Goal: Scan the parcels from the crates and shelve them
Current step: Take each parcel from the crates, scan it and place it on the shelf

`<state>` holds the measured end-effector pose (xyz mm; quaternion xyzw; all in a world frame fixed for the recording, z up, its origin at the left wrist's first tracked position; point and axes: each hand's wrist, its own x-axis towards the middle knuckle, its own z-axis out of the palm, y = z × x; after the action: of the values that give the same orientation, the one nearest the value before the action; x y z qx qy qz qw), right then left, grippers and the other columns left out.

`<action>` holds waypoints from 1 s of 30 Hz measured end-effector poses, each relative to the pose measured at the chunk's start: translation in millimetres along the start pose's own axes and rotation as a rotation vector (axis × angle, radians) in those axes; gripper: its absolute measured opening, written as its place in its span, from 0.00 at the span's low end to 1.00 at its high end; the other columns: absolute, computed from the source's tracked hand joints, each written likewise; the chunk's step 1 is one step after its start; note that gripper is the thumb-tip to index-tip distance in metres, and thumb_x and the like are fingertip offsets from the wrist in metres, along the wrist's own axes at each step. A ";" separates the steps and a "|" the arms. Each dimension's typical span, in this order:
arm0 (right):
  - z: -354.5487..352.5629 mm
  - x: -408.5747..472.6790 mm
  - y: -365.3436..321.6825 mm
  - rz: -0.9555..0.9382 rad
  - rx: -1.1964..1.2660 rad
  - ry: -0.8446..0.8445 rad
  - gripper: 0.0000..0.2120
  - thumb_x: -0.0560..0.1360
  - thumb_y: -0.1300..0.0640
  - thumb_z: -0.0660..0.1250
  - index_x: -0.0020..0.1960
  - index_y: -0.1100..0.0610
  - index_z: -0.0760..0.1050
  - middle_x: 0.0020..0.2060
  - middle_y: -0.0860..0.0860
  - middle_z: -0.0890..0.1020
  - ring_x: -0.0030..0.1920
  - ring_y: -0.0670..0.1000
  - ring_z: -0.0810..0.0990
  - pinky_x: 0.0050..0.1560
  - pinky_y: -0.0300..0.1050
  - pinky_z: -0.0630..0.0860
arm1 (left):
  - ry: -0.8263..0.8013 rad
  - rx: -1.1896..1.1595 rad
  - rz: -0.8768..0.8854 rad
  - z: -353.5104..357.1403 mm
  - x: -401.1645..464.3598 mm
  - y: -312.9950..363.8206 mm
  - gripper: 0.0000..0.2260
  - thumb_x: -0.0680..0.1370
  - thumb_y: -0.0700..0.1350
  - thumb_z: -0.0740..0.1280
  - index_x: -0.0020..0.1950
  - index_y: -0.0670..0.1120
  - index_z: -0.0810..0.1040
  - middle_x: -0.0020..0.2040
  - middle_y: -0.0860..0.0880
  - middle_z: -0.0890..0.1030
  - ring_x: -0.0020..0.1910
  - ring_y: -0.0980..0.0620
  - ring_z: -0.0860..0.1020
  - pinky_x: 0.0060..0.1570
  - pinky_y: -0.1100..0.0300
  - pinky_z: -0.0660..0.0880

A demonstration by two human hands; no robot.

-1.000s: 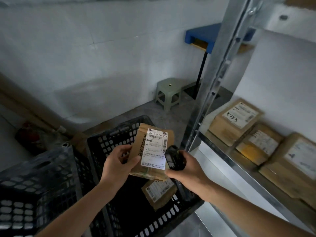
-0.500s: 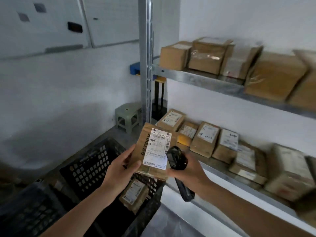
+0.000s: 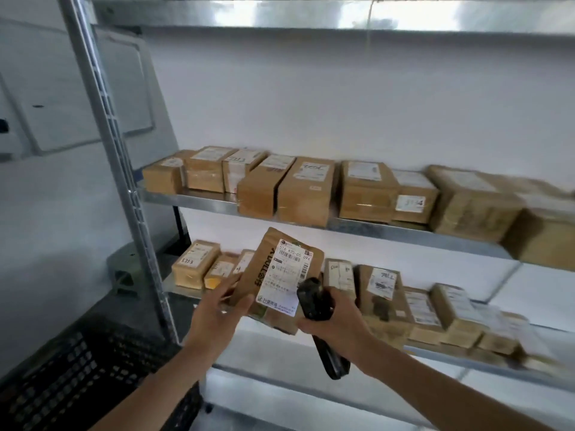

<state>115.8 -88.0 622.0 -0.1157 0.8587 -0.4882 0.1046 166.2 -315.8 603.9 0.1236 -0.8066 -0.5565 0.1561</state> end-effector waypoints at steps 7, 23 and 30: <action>-133.0 -74.4 20.5 -0.013 -0.216 0.066 0.26 0.65 0.49 0.83 0.58 0.46 0.76 0.46 0.41 0.82 0.48 0.47 0.81 0.47 0.43 0.81 | -0.043 0.071 0.093 91.9 -47.7 94.6 0.18 0.79 0.47 0.71 0.69 0.52 0.77 0.57 0.53 0.83 0.51 0.59 0.80 0.48 0.64 0.77; -395.7 -234.0 27.7 0.105 -0.878 0.241 0.36 0.61 0.29 0.79 0.62 0.43 0.72 0.54 0.42 0.81 0.56 0.49 0.79 0.53 0.48 0.73 | -0.134 0.171 0.309 215.4 -134.0 267.2 0.16 0.78 0.47 0.72 0.65 0.55 0.78 0.50 0.57 0.81 0.45 0.58 0.79 0.44 0.64 0.77; -435.4 -253.6 22.9 0.169 -0.977 0.258 0.33 0.61 0.31 0.80 0.59 0.44 0.74 0.52 0.43 0.82 0.55 0.51 0.79 0.51 0.49 0.70 | -0.213 0.167 0.357 234.6 -128.4 302.9 0.20 0.78 0.48 0.72 0.69 0.58 0.76 0.55 0.56 0.83 0.51 0.58 0.80 0.43 0.65 0.73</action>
<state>227.4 354.2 837.4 -0.0203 0.9989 -0.0300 -0.0296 185.2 39.8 795.0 -0.0682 -0.8709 -0.4613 0.1553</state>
